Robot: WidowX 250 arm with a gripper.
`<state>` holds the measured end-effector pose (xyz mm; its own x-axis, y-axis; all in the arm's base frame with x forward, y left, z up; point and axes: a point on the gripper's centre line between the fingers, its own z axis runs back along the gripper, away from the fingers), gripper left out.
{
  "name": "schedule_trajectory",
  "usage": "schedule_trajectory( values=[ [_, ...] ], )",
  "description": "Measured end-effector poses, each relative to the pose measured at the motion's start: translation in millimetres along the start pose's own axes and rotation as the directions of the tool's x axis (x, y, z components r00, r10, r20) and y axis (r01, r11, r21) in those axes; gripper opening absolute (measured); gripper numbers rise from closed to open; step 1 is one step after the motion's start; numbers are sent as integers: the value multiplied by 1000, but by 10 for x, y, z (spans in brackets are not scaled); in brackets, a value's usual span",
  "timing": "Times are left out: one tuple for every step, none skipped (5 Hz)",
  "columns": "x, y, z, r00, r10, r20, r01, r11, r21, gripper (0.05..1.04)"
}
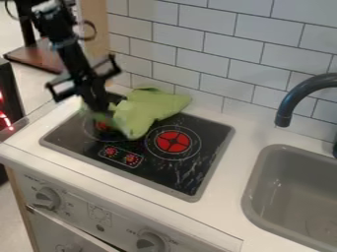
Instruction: Fold the cloth from bottom to top
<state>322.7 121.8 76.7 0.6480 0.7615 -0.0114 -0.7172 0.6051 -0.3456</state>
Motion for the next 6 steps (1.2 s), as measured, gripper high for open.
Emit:
schedule_trajectory(
  values=[
    [219,-176,81,997,53,61,-51,998,-25,54],
    [373,-305,32,985,83,152,-83,997,-9,54],
    [432,-482,-142,981,72,182,-77,997,22,54],
    [581,-556,-299,971,100,215,-105,994,11,54],
    [646,-578,-490,967,109,232,-119,992,29,54],
    [628,-690,-711,966,87,243,-104,993,60,54]
  ],
)
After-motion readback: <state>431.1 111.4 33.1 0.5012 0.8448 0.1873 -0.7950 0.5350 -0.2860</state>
